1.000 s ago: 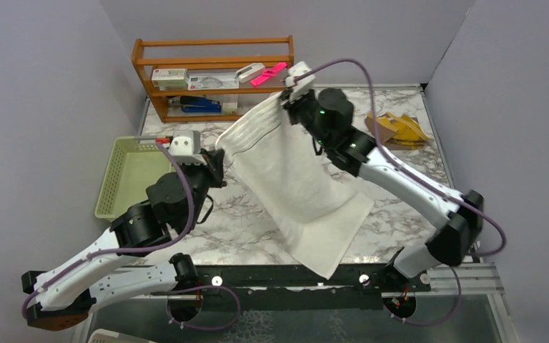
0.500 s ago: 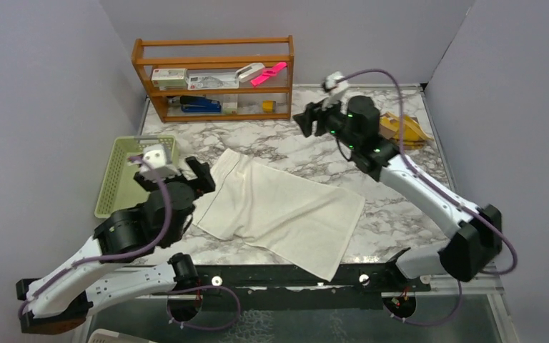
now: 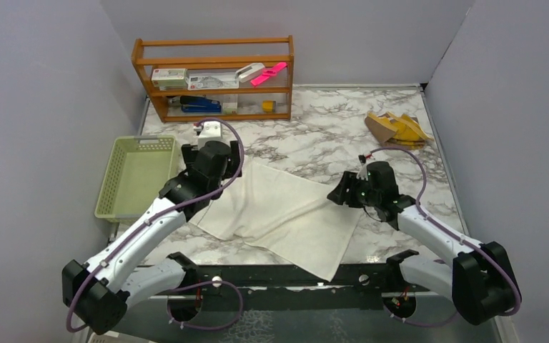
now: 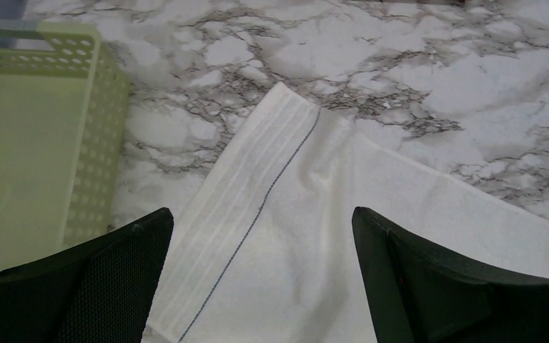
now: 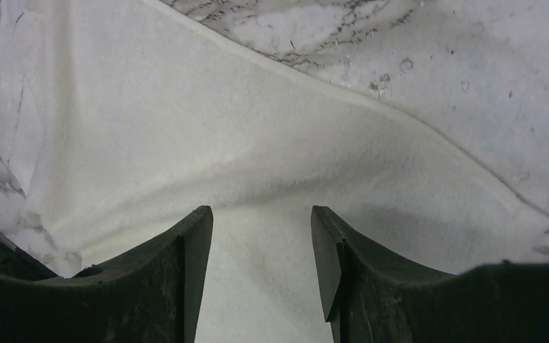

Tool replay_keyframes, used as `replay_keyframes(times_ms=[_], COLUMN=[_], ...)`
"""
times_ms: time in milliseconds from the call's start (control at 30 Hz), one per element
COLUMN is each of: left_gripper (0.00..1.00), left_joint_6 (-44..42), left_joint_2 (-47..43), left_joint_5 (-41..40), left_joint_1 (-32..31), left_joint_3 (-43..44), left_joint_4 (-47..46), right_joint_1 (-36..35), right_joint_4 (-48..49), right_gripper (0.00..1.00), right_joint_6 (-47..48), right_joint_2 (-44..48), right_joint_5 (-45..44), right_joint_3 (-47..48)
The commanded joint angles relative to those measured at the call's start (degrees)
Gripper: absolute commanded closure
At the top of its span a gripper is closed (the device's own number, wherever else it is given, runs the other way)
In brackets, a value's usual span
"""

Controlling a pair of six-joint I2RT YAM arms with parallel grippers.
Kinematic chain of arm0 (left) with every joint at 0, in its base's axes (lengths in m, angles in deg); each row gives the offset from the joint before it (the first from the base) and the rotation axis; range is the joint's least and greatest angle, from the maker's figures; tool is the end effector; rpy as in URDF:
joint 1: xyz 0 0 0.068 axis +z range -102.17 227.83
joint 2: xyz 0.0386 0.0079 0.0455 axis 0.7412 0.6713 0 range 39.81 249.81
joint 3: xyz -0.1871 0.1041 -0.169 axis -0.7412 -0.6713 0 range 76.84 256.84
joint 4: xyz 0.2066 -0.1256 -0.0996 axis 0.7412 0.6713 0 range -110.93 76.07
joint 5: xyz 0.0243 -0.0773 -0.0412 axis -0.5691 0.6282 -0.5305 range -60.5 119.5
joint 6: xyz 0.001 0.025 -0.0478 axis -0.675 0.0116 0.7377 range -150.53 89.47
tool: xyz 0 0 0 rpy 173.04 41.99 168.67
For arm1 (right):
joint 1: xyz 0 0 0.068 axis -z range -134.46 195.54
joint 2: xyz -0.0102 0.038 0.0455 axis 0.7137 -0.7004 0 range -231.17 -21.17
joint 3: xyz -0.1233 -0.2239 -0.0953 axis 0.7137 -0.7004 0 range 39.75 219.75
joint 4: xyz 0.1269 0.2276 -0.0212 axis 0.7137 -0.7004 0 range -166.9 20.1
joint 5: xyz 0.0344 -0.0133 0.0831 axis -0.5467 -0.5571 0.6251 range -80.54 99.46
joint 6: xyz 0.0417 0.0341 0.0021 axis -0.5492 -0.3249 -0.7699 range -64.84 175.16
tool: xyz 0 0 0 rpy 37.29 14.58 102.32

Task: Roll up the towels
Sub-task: Flatten out the towel at the center of the board.

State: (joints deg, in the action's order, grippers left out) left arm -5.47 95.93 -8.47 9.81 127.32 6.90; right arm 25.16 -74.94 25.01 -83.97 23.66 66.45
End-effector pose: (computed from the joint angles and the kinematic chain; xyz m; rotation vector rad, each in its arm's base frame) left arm 0.1773 -0.1107 0.3121 -0.1409 2.0158 0.0238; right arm 0.1979 0.0829 0.1811 0.0684 2.3740 0.7268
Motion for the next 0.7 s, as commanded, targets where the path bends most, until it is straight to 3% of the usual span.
replay_keyframes(times_ms=[0,200,367,533,667], left_gripper=[0.01,0.01,0.01,0.03,0.03], left_joint_6=[-4.34,-4.4,-4.56,-3.88,-3.72], left_joint_2=[4.08,8.52,12.31,15.9,18.96], left_joint_5=[19.03,20.92,25.13,33.24,33.1], left_joint_1=[3.48,4.45,10.81,17.94,19.57], left_joint_3=[0.33,0.16,0.01,1.08,3.92], left_joint_4=[-8.65,-11.98,-14.6,-18.39,-19.08], right_joint_1=[0.59,5.82,10.74,12.73,14.81], right_joint_4=[-3.9,-3.53,1.83,6.31,10.4], right_gripper=[0.47,0.47,0.48,0.49,0.5], right_joint_6=[-6.87,-7.2,-6.81,-6.71,-8.13], right_joint_2=[3.1,-0.84,-9.84,-18.68,-27.29], right_joint_5=[-3.02,-5.15,-2.35,-2.51,-2.12], right_joint_3=[-1.08,-2.78,-1.55,3.7,9.33])
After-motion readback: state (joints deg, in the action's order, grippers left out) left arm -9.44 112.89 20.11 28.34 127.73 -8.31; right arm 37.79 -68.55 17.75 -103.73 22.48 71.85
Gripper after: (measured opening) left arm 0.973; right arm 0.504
